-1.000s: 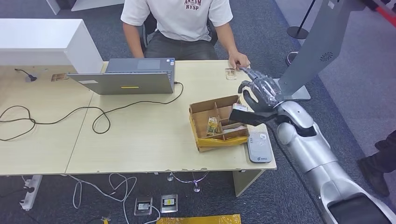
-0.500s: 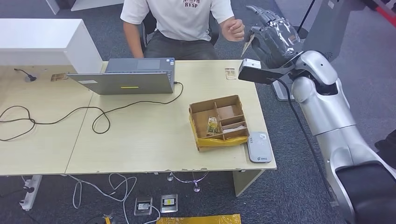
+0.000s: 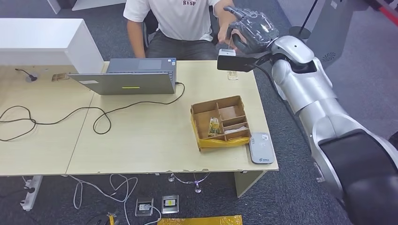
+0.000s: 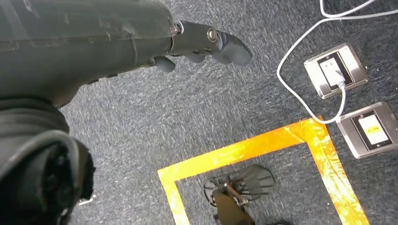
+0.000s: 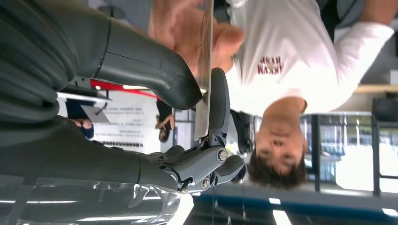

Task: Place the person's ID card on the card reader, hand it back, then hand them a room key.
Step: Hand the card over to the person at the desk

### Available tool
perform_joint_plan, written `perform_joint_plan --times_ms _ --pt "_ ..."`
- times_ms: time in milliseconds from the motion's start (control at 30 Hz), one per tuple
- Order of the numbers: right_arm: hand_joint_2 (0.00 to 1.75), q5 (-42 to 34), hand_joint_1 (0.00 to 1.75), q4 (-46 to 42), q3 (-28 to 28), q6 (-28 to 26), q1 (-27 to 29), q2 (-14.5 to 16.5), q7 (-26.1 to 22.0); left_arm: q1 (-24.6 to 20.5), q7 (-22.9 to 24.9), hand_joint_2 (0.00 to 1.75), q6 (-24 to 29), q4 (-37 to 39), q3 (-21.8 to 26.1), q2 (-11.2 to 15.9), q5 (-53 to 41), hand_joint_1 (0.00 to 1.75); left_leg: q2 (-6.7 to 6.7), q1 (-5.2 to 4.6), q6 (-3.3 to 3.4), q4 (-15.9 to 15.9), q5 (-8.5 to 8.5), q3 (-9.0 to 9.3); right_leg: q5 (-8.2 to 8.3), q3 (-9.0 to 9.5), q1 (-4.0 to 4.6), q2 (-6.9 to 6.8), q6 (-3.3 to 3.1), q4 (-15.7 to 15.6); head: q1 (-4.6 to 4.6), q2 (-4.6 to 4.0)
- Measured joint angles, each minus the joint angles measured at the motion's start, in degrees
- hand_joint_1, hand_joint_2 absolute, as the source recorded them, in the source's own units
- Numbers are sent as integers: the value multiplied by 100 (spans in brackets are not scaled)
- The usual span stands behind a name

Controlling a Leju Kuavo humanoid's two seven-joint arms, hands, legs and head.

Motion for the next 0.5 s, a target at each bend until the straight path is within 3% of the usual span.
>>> perform_joint_plan --times_ms 233,433,467,500 --pt "175 70 175 634 158 61 -106 281 284 -25 86 0 -17 0 -51 -14 0 0 1 0 0 0 0 1 0 0 0 0 0 -1 0 0" --pt "175 93 175 926 238 55 -132 348 479 -23 126 0 -15 0 -53 -20 5 0 1 0 0 0 0 3 0 0 0 1 0 -2 1 0" --pt "175 91 170 965 249 48 -136 349 493 -23 135 0 -13 0 -53 -21 5 0 1 0 0 0 0 3 0 0 0 1 0 -2 0 0" --pt "175 86 144 1003 256 38 -140 349 497 -23 145 0 -10 0 -53 -23 5 0 1 0 0 0 0 4 0 0 0 2 0 -2 0 0"
